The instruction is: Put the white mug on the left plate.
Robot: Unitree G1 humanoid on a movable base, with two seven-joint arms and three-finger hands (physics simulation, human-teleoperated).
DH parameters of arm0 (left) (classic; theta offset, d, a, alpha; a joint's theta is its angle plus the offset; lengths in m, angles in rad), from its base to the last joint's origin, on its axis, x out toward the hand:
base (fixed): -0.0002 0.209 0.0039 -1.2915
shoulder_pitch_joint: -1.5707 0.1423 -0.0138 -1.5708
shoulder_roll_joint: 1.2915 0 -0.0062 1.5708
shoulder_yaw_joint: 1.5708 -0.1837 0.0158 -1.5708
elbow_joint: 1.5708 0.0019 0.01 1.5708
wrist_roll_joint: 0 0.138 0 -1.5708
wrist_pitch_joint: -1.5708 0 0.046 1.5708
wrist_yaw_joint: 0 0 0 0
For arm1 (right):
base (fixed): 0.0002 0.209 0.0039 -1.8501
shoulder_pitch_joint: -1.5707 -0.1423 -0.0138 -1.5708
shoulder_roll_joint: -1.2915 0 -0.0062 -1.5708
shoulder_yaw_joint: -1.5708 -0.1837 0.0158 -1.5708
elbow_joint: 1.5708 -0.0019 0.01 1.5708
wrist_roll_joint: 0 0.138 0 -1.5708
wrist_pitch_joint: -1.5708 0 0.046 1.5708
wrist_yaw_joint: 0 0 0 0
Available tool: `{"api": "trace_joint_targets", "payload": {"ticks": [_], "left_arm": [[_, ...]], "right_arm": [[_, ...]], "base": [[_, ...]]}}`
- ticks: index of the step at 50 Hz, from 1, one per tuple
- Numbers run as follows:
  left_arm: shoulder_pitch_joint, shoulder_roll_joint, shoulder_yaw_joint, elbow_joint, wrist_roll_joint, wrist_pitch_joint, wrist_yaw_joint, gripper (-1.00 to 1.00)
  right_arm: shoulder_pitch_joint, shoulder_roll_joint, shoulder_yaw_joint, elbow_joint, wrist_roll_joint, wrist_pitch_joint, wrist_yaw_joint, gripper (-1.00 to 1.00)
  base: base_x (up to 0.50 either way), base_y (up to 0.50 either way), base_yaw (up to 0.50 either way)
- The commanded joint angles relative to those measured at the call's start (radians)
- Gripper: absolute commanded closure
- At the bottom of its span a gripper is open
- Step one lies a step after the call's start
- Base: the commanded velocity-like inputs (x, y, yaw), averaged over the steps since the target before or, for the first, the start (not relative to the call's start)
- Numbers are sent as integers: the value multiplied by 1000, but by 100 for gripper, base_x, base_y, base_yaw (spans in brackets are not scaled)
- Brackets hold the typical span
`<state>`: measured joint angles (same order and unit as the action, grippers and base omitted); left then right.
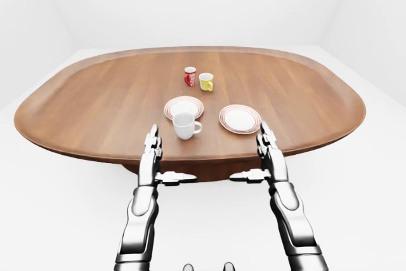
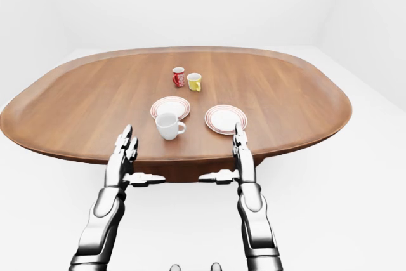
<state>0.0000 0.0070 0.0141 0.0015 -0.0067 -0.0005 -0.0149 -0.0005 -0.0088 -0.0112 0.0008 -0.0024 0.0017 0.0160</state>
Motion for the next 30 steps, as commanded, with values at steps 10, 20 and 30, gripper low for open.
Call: {"api": "trace_joint_targets", "payload": {"ticks": [10,20,30], "left_arm": [[4,10,19,-7,-8,6,-25,-100],[6,10,17,-19,-7,13,-26,-100],[-121,40,75,-619,-62,88,-13,-100]], "right_arm": [[0,-12,-20,-8,-20,8,31,-100],[3,-12,-18,-43,-20,30,34,-100],[-95,-29,-46,-640,44,86,47,-100]], "base": [[0,0,0],[0,0,0],[0,0,0]]}}
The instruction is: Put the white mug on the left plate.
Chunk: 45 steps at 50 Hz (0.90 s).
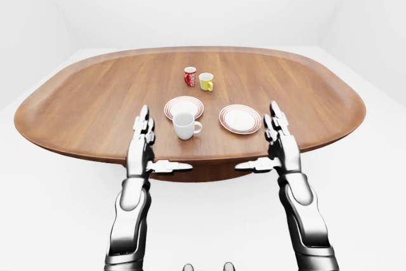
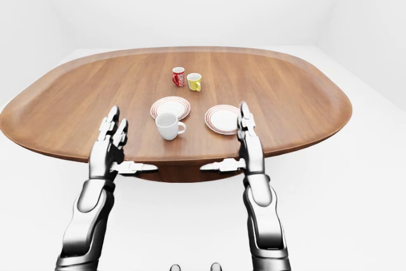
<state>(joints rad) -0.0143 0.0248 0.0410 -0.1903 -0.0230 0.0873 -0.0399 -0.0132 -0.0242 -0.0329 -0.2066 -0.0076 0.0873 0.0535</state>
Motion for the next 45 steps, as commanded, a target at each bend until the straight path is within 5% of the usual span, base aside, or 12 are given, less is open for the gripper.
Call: {"api": "trace_joint_targets", "payload": {"ticks": [1,21,45], "left_arm": [[-136,26,63,-467,-56,0,28,-100],[-110,27,61,-421,-80,0,43,-100],[-112,29,58,-450,-85,0,44,-100]], "right_arm": [[-97,-12,-29,-479,69,0,13,-100],[-81,-14,-28,-463,98,0,7,-100],[-80,-14,-26,-471,106,0,8,-100]], "base": [[0,0,0],[0,1,0],[-1,49,0]]}}
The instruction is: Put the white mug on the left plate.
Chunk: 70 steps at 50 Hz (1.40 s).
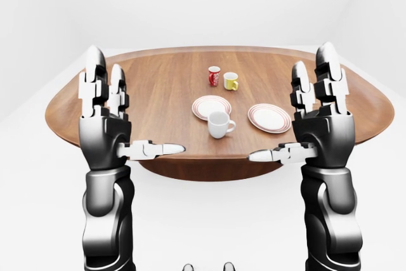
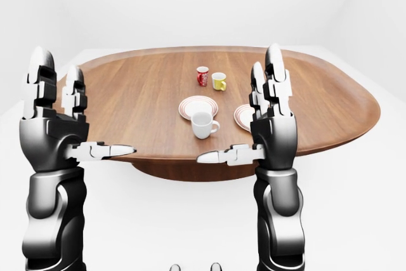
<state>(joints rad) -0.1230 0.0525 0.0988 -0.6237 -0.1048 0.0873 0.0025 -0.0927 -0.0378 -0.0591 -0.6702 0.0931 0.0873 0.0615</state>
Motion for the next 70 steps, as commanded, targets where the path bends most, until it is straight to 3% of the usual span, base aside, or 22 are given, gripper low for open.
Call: {"api": "trace_joint_targets", "payload": {"ticks": [1,13,24,70], "left_arm": [[-5,1,1,-18,-4,0,1,-100],[-3,1,0,-18,-5,0,-1,-100],[-4,1,-1,-25,-7,0,-3,-100],[-3,0,-2,-45,-10,0,-5,-100]], "right_arm": [[-1,0,0,-8,5,0,0,-100],[-2,-2,0,19,-10,0,-13,-100],[3,0,-6,19,26,0,-11,-100],[17,6,20,-6,30,0,15,-100]], "base": [[-1,50,0],[-1,49,0],[2,0,0],[50,-7,0]]}}
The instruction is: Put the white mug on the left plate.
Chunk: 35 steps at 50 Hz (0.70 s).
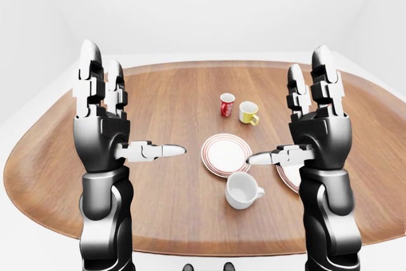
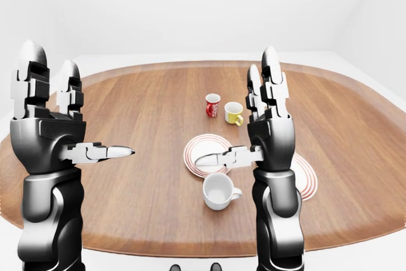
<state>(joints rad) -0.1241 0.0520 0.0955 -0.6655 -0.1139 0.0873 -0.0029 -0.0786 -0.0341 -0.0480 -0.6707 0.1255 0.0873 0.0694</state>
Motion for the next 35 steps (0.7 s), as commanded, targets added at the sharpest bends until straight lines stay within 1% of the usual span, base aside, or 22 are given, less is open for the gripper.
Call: {"api": "trace_joint_targets", "payload": {"ticks": [1,17,18,20,22,23,24,25,28,30,31,35], "left_arm": [[-2,1,1,-2,-1,0,0,-100],[0,0,0,-4,-2,0,0,-100],[-1,0,1,-4,-2,0,0,-100],[0,0,1,-2,-2,0,0,-100],[0,0,1,-1,-2,0,0,-100],[0,1,2,-1,-2,0,0,-100],[0,1,1,-1,-1,0,0,-100],[0,1,1,-2,-2,0,0,-100],[-1,2,4,-1,-3,0,0,-100],[-2,2,4,-1,-2,0,0,-100],[0,1,1,-2,-1,0,0,-100],[1,-1,-4,-5,1,0,0,-100]], "right_arm": [[5,3,10,-4,-4,0,7,-100],[8,5,24,4,-23,0,13,-100],[-6,0,29,28,-63,0,-11,-100],[-7,5,34,40,-59,0,0,-100],[-9,5,59,49,-87,0,-1,-100],[-12,-11,97,59,-138,0,9,-100],[-4,-37,161,79,-219,0,41,-100],[6,-21,177,88,-248,0,55,-100],[1,19,182,82,-270,0,85,-100],[-1,27,204,79,-286,0,107,-100],[-2,21,229,89,-306,0,128,-100],[-45,56,243,133,-318,0,160,-100]], "base": [[50,-4,0],[50,-5,0],[28,-1,0],[0,0,0],[0,0,0],[0,0,0],[0,0,0],[0,0,0],[0,0,0],[0,0,0],[0,0,0],[0,0,0]]}}
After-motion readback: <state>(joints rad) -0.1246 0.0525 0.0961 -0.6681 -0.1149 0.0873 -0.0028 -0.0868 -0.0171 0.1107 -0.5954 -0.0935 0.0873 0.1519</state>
